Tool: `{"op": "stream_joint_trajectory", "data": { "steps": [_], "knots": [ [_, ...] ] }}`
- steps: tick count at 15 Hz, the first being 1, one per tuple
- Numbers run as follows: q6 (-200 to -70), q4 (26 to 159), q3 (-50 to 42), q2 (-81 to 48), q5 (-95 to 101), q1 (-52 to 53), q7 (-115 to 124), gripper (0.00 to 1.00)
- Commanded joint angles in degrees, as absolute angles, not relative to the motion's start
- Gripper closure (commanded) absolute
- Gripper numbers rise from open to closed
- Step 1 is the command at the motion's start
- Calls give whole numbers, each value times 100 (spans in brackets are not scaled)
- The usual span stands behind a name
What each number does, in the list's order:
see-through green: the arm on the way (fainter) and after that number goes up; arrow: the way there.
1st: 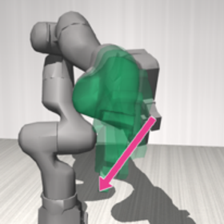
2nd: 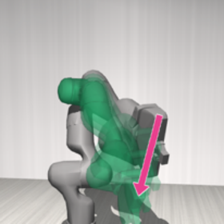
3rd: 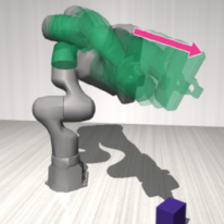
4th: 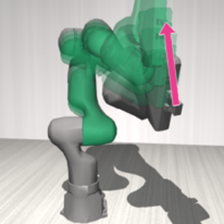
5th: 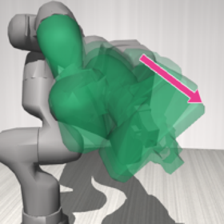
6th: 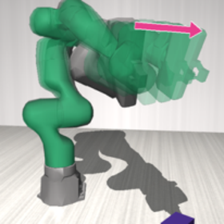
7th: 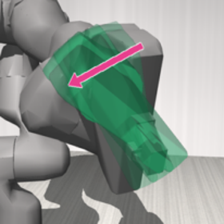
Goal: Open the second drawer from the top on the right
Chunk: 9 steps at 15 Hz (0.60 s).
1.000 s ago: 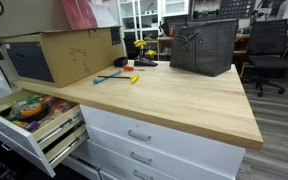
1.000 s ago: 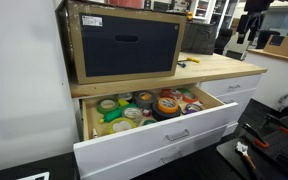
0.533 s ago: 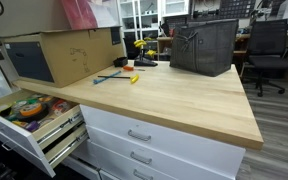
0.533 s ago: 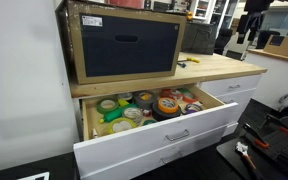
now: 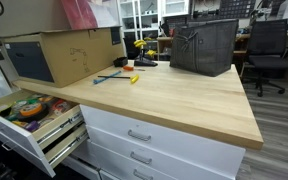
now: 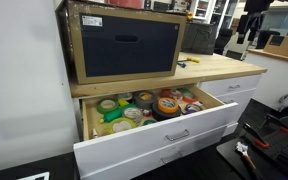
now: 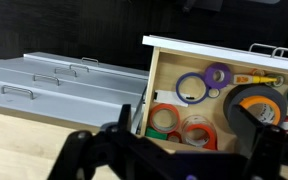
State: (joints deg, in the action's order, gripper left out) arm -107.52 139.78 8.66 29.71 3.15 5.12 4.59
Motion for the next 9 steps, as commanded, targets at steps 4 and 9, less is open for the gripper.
{"op": "stream_joint_trajectory", "data": {
  "steps": [4, 9],
  "knots": [
    [-10749, 13893, 737, 2808, 332, 411, 646, 0],
    [-11323, 13961, 457, 2209, 425, 117, 762, 0]
  ]
}}
